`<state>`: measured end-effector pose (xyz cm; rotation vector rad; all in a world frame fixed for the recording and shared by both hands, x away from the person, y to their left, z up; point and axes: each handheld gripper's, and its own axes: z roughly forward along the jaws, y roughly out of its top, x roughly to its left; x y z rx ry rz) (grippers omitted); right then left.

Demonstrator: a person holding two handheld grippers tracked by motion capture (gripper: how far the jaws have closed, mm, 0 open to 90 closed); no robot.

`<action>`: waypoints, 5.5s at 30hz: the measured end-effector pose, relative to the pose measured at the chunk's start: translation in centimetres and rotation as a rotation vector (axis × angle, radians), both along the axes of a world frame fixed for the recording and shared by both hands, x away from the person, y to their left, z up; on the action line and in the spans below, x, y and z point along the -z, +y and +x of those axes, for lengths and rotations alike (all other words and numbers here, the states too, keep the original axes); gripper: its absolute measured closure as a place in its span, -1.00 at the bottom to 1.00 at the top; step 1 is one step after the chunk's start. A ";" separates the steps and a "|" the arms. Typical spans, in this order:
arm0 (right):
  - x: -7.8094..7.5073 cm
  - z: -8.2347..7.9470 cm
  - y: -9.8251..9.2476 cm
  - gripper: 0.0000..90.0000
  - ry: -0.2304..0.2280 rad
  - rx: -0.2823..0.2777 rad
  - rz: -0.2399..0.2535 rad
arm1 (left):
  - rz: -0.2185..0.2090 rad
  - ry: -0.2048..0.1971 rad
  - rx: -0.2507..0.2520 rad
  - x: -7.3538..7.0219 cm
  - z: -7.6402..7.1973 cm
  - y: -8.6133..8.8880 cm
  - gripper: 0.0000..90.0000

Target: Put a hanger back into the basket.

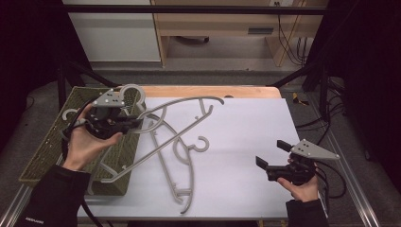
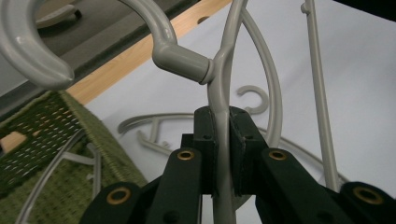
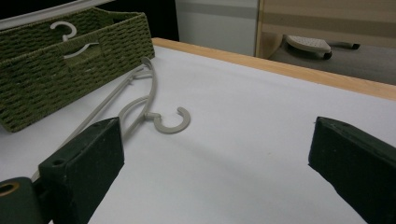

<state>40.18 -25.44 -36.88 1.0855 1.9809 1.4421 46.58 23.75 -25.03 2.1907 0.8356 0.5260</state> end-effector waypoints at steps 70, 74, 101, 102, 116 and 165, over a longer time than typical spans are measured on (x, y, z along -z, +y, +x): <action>0.7 0.7 0.3 -0.91 0.028 0.017 -0.033 | 0.020 0.001 -0.308 4.9 6.0 21.1 0.83; 0.8 0.7 0.3 -0.91 0.027 0.016 -0.034 | 0.043 0.005 -0.308 4.9 6.1 21.2 0.83; 0.9 0.8 0.6 -0.90 0.038 0.013 -0.034 | 0.027 0.041 -0.361 9.5 6.7 21.3 0.83; 0.9 0.8 0.5 -0.90 0.037 0.013 -0.034 | 0.031 0.042 -0.362 9.9 6.8 21.3 0.83; 0.7 0.7 0.5 -0.90 0.028 0.009 -0.025 | 0.019 0.128 -0.390 12.7 6.7 20.6 0.75; 1.2 1.3 5.6 -0.90 0.030 -0.021 -0.005 | -0.327 -0.096 0.011 11.6 -4.3 4.0 -0.66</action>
